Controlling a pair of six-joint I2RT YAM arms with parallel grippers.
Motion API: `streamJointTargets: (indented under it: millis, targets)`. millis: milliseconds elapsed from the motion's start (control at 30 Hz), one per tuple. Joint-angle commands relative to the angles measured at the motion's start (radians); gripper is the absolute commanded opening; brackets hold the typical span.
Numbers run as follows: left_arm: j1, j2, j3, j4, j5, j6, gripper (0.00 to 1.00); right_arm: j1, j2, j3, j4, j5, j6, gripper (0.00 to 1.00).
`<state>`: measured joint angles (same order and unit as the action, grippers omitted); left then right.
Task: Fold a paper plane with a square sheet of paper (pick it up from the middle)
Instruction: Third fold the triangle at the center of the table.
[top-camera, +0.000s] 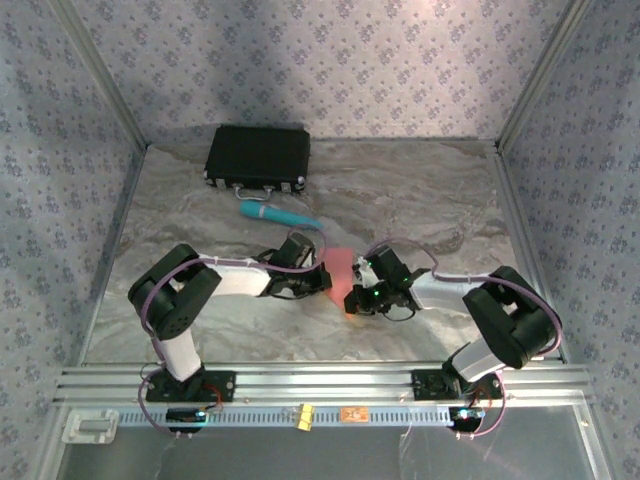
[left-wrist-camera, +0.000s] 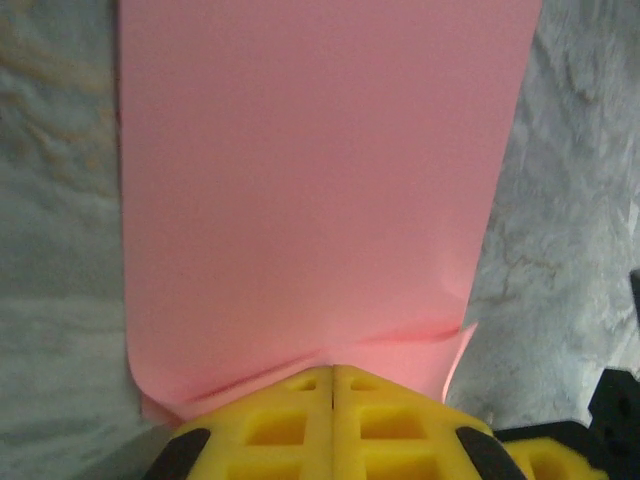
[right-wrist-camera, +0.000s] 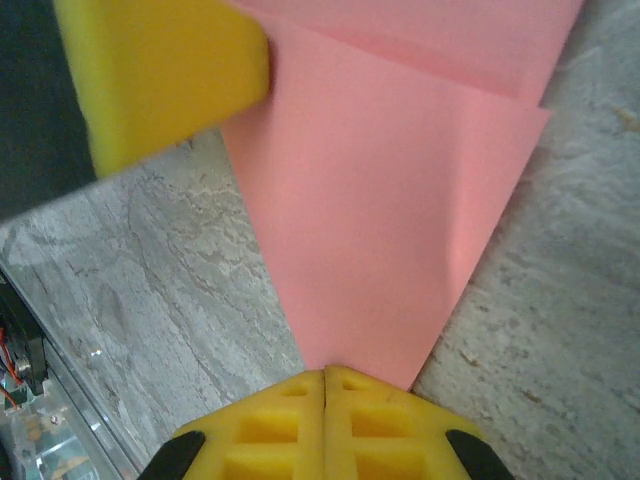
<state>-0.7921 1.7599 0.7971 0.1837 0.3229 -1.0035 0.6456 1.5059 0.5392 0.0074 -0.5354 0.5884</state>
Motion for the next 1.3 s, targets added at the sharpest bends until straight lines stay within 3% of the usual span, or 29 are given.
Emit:
streamJointTargets:
  millis: [0, 133, 433, 833, 1267]
  targets:
    - [0.005, -0.061, 0.045, -0.011, -0.033, 0.046, 0.08, 0.001, 0.020, -0.021, -0.100, 0.050, 0.012, 0.01]
    - [-0.024, -0.071, 0.060, -0.038, -0.049, 0.047, 0.11, -0.001, 0.021, -0.023, -0.121, 0.075, 0.026, 0.01]
    - [-0.048, 0.022, 0.015, 0.027, -0.057, -0.046, 0.05, -0.024, 0.015, -0.036, -0.124, 0.082, 0.032, 0.01]
    - [0.038, 0.014, -0.074, 0.056, -0.076, -0.029, 0.07, -0.024, 0.028, -0.045, -0.114, 0.076, 0.032, 0.00]
    - [0.086, 0.037, -0.035, -0.009, -0.036, 0.029, 0.06, -0.025, 0.050, -0.041, -0.106, 0.047, 0.032, 0.00]
